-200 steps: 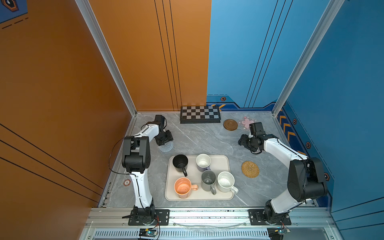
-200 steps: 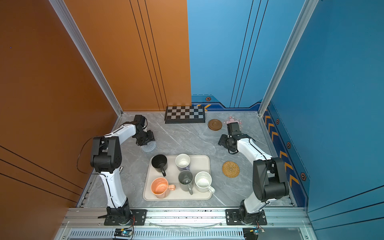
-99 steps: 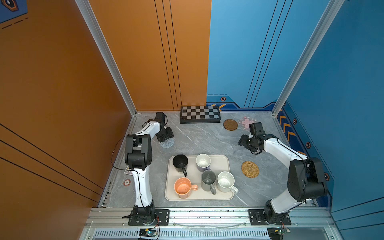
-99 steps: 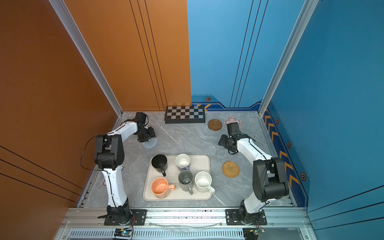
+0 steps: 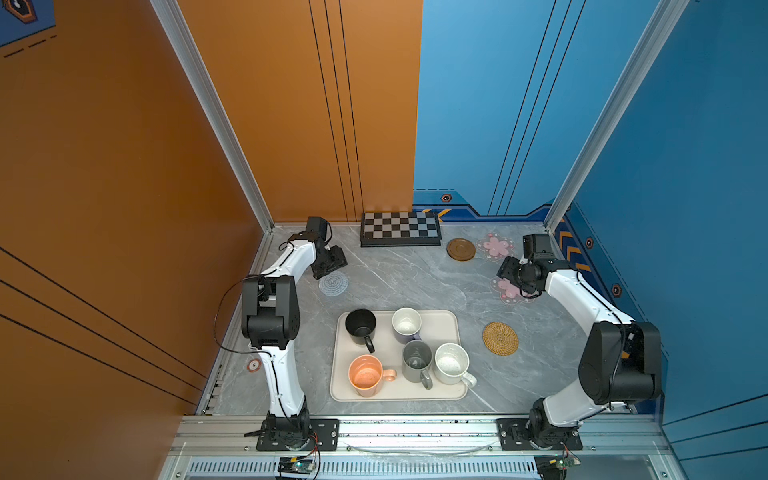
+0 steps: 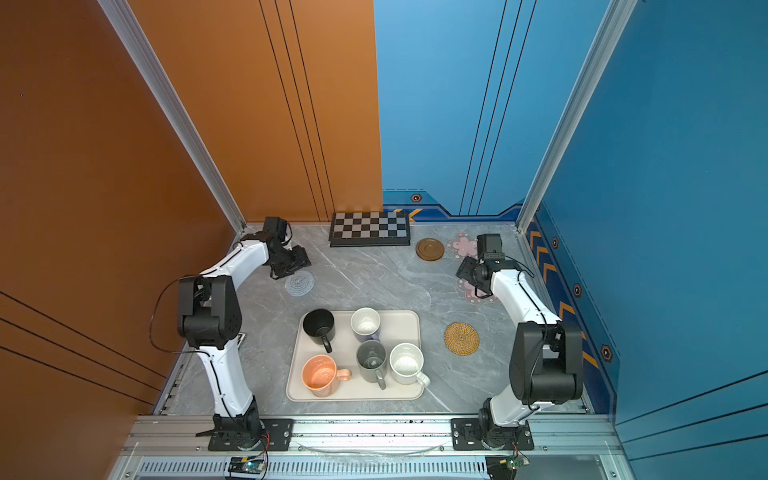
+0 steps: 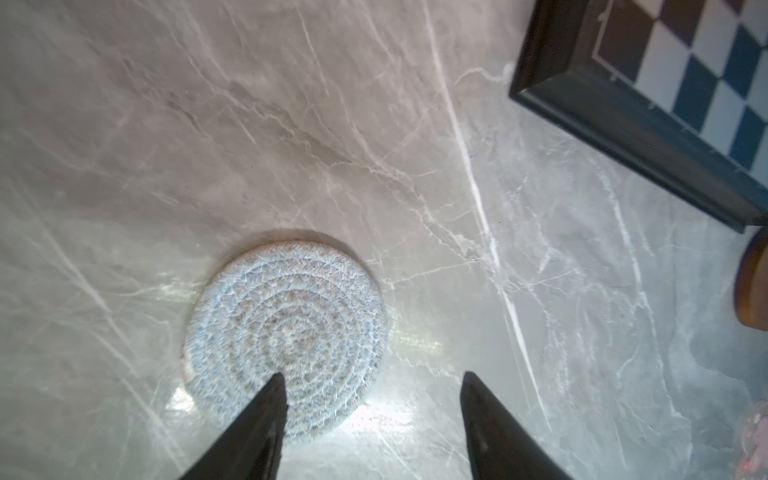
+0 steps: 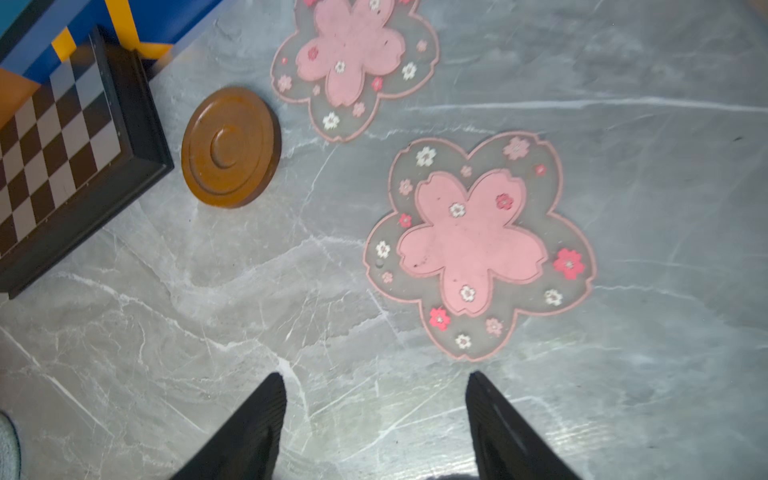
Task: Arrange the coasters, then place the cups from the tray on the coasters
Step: 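Raise the left gripper while the right gripper moves over the pink coasters, then lower the right gripper onto the pink flower coaster nearer the robot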
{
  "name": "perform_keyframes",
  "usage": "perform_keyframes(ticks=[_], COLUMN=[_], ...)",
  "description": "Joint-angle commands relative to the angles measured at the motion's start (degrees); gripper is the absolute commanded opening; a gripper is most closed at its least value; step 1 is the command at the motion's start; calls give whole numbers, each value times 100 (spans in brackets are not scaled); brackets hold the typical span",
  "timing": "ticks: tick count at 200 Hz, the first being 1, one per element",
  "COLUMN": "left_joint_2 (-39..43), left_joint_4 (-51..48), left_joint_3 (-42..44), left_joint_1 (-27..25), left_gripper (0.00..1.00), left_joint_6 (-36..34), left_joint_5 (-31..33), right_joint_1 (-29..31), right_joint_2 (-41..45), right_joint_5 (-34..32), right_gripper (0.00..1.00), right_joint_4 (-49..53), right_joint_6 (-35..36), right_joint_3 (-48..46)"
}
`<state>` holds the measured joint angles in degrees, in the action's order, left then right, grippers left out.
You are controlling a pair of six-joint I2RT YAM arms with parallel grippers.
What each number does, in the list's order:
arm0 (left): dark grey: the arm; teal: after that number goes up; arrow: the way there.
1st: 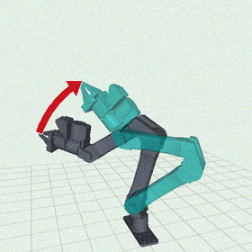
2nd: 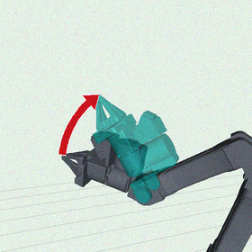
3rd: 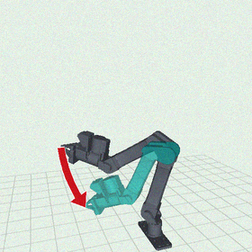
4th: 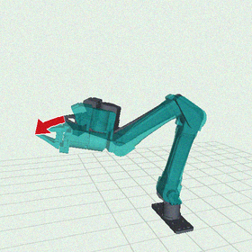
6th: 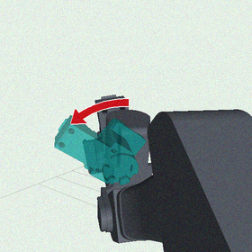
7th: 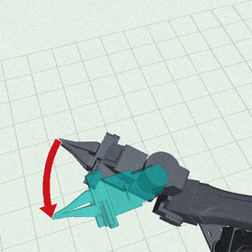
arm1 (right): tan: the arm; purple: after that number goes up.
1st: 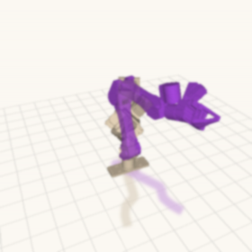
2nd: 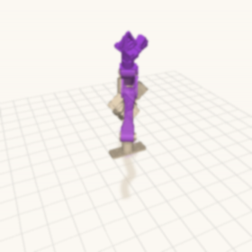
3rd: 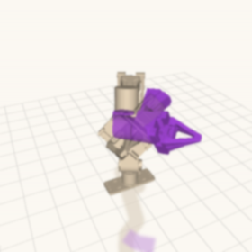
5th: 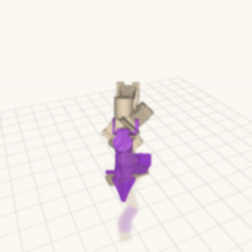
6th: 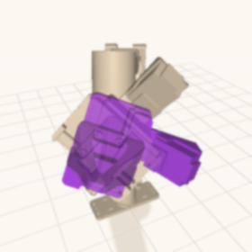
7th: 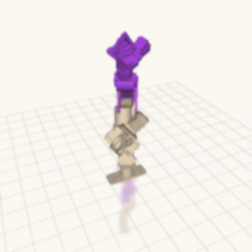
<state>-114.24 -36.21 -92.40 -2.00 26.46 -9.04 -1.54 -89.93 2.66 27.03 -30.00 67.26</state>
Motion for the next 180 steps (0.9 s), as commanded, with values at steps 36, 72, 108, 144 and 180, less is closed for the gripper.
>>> perform_keyframes(ticks=[36, 72, 108, 144, 180], left_joint_2=[761, 1346, 1831, 2035, 2001], left_joint_4=[-30, 461, 536, 536, 540], left_joint_3=[286, 1049, 1531, 1715, 1778], left_joint_1=[-76, -235, -275, -283, -328], left_gripper=[71, 73, 75, 75, 75], left_joint_6=[-99, -140, -54, 7, 178], left_joint_5=[149, 130, 280, 236, 304], right_joint_1=[-862, -1326, -1460, -1437, -1324], right_joint_2=[82, -193, -899, -1657, -2216], right_joint_5=[-81, -39, 109, 314, 453], right_gripper=[76, 77, 76, 75, 75], right_joint_4=[400, 418, 414, 419, 418], right_joint_6=[708, 888, 960, 917, 1005], right_joint_3=[206, 260, 622, 1173, 1608])
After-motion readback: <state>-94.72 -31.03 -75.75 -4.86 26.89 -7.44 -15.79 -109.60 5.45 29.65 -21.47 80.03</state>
